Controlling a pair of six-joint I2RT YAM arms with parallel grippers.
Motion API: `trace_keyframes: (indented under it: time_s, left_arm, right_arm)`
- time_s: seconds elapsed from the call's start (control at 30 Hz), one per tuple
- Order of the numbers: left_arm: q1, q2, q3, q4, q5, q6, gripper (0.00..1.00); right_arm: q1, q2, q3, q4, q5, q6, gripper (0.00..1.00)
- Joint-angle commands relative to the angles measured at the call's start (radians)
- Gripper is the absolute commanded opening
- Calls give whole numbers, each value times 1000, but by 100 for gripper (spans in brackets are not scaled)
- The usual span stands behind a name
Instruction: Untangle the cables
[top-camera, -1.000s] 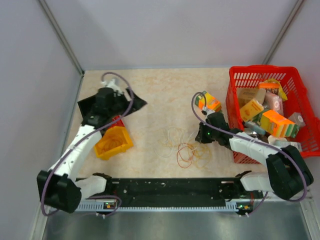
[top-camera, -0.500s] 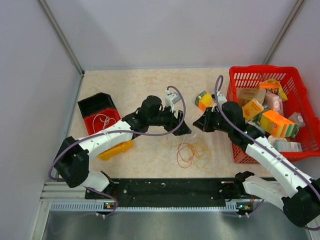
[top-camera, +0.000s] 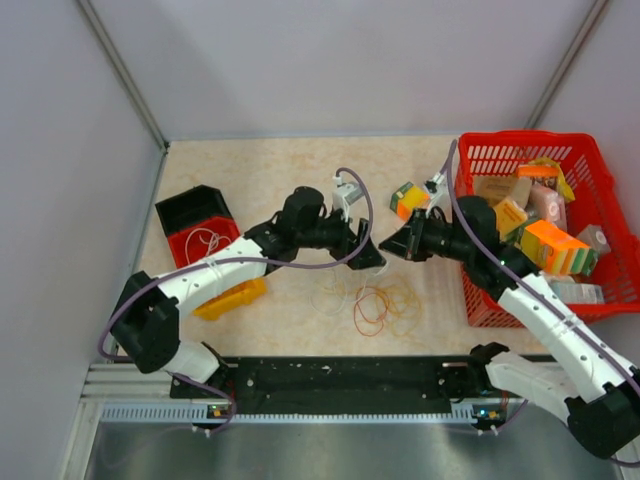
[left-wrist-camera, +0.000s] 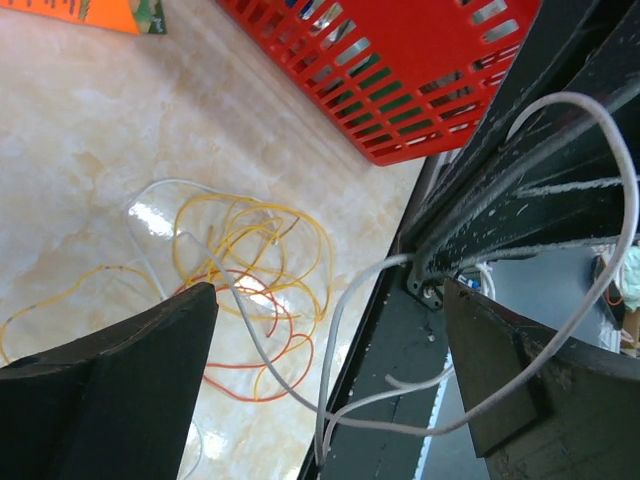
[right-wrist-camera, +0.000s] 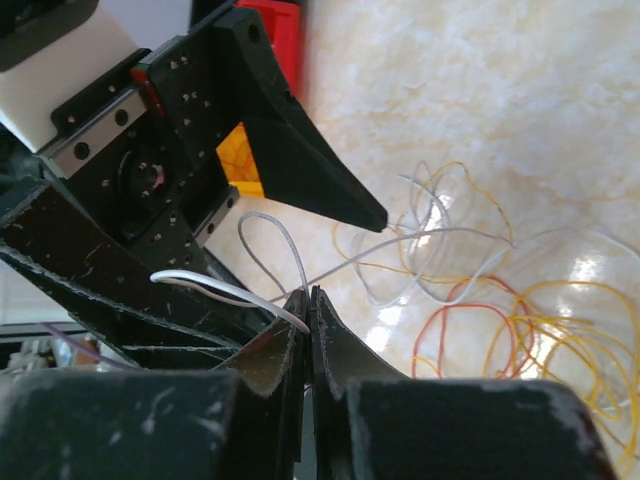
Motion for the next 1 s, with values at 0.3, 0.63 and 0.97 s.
trace_keyframes:
  time_s: [0.3, 0.63, 0.97]
  left_arm:
    - [2, -44, 125, 38, 124, -26, 12]
    - [31, -125, 238, -138, -37, 15, 0]
    - [287, -122, 392, -416, -189, -90, 0]
  right_arm:
    - [-6, -76, 101, 27, -9, 54, 0]
    - [-8, -109, 162, -65, 72, -87, 53]
    - [-8, -156, 135, -115, 123, -141, 73]
